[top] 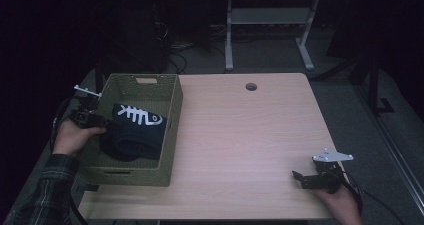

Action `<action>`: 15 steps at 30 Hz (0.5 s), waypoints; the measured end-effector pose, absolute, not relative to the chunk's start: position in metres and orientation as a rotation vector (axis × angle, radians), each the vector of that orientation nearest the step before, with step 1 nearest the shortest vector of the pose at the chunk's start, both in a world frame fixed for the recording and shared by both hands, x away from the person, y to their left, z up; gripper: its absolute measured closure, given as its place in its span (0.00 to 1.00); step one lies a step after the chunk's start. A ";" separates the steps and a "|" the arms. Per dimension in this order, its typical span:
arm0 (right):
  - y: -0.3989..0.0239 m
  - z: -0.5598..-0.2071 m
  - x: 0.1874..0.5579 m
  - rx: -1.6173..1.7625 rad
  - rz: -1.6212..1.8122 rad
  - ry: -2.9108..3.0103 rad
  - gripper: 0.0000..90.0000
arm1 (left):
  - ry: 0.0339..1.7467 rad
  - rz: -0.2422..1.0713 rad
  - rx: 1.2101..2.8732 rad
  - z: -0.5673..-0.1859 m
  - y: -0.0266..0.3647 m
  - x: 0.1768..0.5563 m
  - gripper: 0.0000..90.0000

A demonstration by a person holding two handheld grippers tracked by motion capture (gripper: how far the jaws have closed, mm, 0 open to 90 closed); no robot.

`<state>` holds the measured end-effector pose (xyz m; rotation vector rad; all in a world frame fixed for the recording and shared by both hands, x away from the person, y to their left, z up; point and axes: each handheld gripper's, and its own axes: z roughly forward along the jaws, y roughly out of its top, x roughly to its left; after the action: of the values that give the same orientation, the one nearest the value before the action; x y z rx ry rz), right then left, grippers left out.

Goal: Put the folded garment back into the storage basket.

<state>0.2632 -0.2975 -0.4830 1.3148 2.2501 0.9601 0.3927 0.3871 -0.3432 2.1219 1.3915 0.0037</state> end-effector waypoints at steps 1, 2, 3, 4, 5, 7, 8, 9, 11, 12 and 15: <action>-0.298 -0.483 0.263 1.314 0.960 2.250 0.07 | 1.397 0.008 2.123 -0.344 0.389 0.393 0.81; -0.298 -0.483 0.263 1.313 0.960 2.250 0.07 | 1.400 0.010 2.122 -0.345 0.390 0.394 0.81; -0.298 -0.483 0.263 1.314 0.960 2.250 0.07 | 1.405 0.014 2.118 -0.347 0.391 0.394 0.80; -0.298 -0.483 0.263 1.313 0.960 2.250 0.07 | 1.409 0.022 2.119 -0.348 0.393 0.394 0.79; -0.298 -0.483 0.263 1.313 0.960 2.250 0.07 | 1.413 0.031 2.118 -0.349 0.394 0.394 0.77; -0.298 -0.483 0.263 1.314 0.960 2.250 0.07 | 1.422 0.050 2.122 -0.350 0.396 0.394 0.73; -0.298 -0.483 0.263 1.313 0.961 2.251 0.07 | 1.424 0.060 2.126 -0.350 0.397 0.393 0.70; -0.298 -0.483 0.263 1.314 0.961 2.250 0.07 | 1.430 0.077 2.124 -0.349 0.398 0.393 0.68; -0.298 -0.483 0.263 1.315 0.961 2.250 0.07 | 1.435 0.107 2.113 -0.347 0.400 0.392 0.63; -0.298 -0.483 0.263 1.315 0.961 2.250 0.07 | 1.434 0.126 2.106 -0.346 0.401 0.391 0.61; -0.298 -0.483 0.263 1.314 0.961 2.250 0.07 | 1.433 0.154 2.106 -0.344 0.403 0.388 0.57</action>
<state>0.2632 -0.2975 -0.4830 1.3139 2.2505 0.9607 0.3884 0.4033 -0.3437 2.1059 1.4335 0.1542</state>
